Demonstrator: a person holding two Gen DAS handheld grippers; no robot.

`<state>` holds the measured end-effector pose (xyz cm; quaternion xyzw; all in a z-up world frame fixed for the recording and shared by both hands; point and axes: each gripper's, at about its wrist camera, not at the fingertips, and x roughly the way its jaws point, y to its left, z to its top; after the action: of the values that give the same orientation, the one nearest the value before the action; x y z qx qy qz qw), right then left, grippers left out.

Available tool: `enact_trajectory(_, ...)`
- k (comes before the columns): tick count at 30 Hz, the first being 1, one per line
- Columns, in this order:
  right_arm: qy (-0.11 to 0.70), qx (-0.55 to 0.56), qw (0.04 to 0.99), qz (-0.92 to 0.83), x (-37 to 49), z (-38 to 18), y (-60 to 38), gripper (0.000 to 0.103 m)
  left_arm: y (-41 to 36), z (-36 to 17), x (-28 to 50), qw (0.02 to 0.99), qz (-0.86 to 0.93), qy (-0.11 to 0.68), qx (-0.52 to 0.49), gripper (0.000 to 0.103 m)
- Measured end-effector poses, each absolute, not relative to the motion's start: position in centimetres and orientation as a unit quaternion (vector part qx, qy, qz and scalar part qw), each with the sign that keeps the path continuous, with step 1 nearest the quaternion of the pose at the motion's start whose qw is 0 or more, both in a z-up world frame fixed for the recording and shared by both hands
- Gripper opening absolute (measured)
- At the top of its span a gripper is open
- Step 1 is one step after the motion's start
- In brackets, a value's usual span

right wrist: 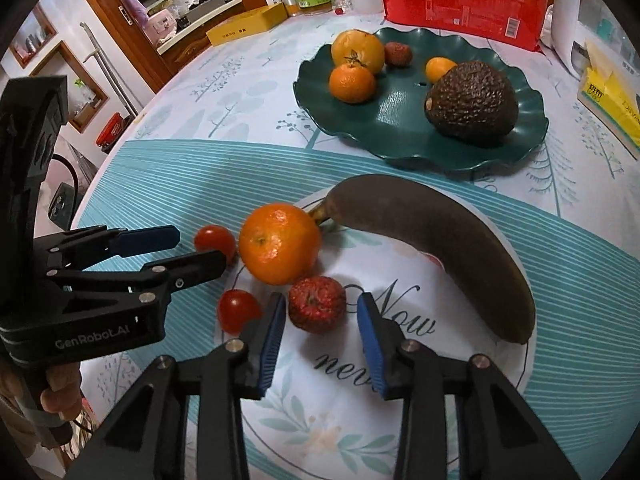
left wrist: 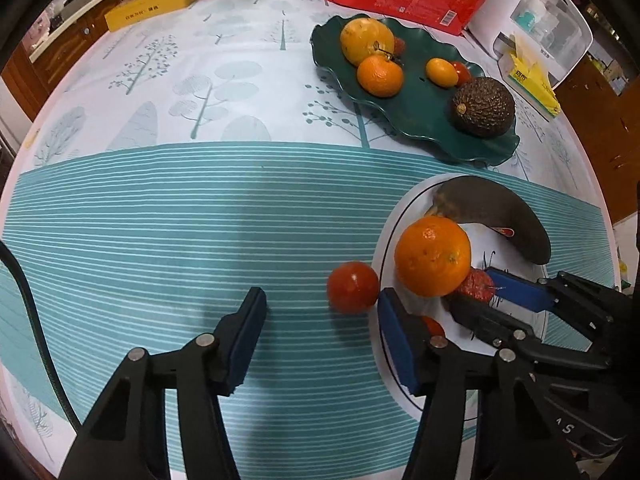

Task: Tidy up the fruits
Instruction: 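Grasp a red tomato with the left tool while the right tool grasps a red lychee, then carry tomato and lychee onto the green plate and open both tools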

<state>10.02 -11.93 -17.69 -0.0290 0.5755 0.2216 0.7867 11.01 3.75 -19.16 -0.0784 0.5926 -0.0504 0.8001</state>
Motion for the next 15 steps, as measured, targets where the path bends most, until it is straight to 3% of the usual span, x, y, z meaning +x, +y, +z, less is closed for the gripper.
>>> enact_trajectory(4, 0.573, -0.029, 0.787, 0.227, 10.1, -17.9, -11.7, 0.033, 3.1, -19.3, 11.5, 0.804, -0.053, 0.588, -0.072, 0.046)
enact_trajectory(9, 0.566, -0.039, 0.791, 0.229, 10.2, -17.9, -11.4, 0.031, 2.4, -19.3, 11.8, 0.806, -0.059, 0.585, -0.065, 0.025)
enact_trajectory(15, 0.561, -0.045, 0.793, 0.233, 10.1, -18.0, -11.3, 0.031, 2.2, -19.2, 11.6, 0.810, -0.047, 0.581, -0.065, 0.024)
